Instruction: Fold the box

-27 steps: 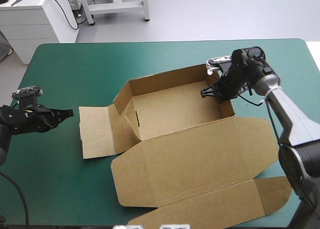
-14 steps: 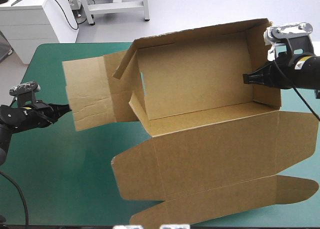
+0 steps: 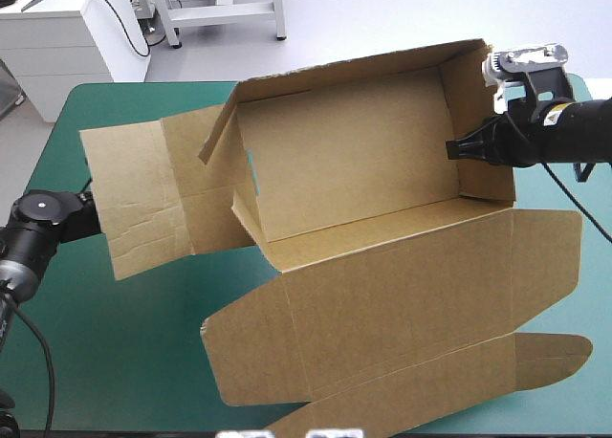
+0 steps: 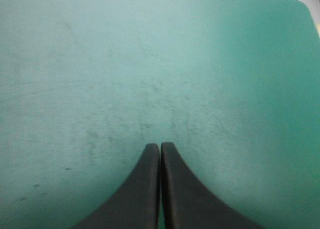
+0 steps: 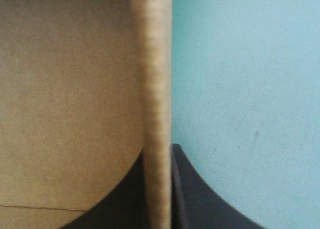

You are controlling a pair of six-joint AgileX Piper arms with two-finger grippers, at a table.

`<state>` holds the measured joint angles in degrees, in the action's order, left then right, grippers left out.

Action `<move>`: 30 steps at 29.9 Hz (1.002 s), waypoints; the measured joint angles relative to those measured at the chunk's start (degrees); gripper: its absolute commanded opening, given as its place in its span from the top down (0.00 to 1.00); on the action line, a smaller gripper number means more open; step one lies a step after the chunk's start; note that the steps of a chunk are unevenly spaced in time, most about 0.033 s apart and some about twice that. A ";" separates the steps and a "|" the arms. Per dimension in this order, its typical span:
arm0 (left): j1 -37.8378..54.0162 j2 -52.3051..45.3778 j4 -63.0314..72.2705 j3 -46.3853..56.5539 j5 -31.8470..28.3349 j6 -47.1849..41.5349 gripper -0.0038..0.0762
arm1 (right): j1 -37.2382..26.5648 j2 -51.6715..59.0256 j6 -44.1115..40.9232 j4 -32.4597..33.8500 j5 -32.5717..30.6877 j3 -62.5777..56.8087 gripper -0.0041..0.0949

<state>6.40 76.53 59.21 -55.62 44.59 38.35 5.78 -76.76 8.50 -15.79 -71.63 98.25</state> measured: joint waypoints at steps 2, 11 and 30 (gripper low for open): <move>-2.34 0.00 1.96 -0.60 0.71 0.15 0.96 | 0.00 -1.79 0.06 0.98 0.00 0.00 0.98; -6.75 -0.15 8.34 -1.01 5.70 0.98 0.96 | 0.00 -6.22 0.13 6.82 2.65 0.00 0.98; -8.03 -1.03 25.73 -1.12 14.13 10.61 0.58 | 0.00 -8.22 0.09 9.76 4.20 0.00 0.98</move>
<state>-1.63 75.50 84.94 -56.74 58.72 48.95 5.78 -84.98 8.59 -6.03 -67.43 98.25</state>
